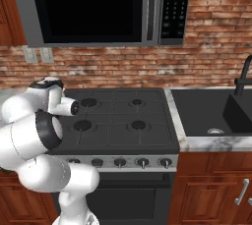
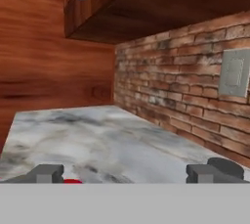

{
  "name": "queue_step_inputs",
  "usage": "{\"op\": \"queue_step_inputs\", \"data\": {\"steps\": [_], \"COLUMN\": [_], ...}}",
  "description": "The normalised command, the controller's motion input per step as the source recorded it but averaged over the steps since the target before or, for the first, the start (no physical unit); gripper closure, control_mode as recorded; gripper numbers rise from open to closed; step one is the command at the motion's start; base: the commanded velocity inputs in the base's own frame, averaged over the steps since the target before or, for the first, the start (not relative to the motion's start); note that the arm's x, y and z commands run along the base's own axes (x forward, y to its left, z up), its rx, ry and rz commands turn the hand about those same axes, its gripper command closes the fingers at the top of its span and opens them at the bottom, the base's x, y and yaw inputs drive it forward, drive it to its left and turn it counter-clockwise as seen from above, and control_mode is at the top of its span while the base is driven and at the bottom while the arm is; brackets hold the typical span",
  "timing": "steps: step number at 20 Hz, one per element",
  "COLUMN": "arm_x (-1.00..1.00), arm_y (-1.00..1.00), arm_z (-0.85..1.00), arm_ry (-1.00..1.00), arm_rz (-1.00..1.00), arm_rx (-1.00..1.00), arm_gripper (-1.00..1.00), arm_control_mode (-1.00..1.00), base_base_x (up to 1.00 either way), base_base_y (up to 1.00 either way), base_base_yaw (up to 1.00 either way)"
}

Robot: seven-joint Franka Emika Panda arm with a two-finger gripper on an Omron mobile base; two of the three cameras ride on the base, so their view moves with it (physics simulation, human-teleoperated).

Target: Collect the turmeric, ketchup, and shaker from the cabinet and place them next to the stove.

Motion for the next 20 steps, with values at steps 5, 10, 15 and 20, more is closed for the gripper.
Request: {"op": "queue_step_inputs", "data": {"steps": [5, 10, 15, 20], "arm_x": [-0.66, -0.68, -0.77, -0.94], "arm_y": [0.0, 0.0, 0.0, 0.0], "arm_z": [0.35, 0.16, 0.1, 0.1], "arm_ry": [0.0, 0.0, -0.01, -0.01], "arm_rz": [-0.11, -0.12, -0.11, -0.11], "arm_rx": [0.0, 0.0, -0.01, -0.02], "arm_gripper": [-1.0, -1.0, -1.0, -1.0], "arm_control_mode": [-1.0, -1.0, -1.0, -1.0], "base_base_x": [0.0, 0.0, 0.0, 0.0], "base_base_y": [0.0, 0.0, 0.0, 0.0], "base_base_yaw": [0.0, 0.0, 0.0, 0.0]}}
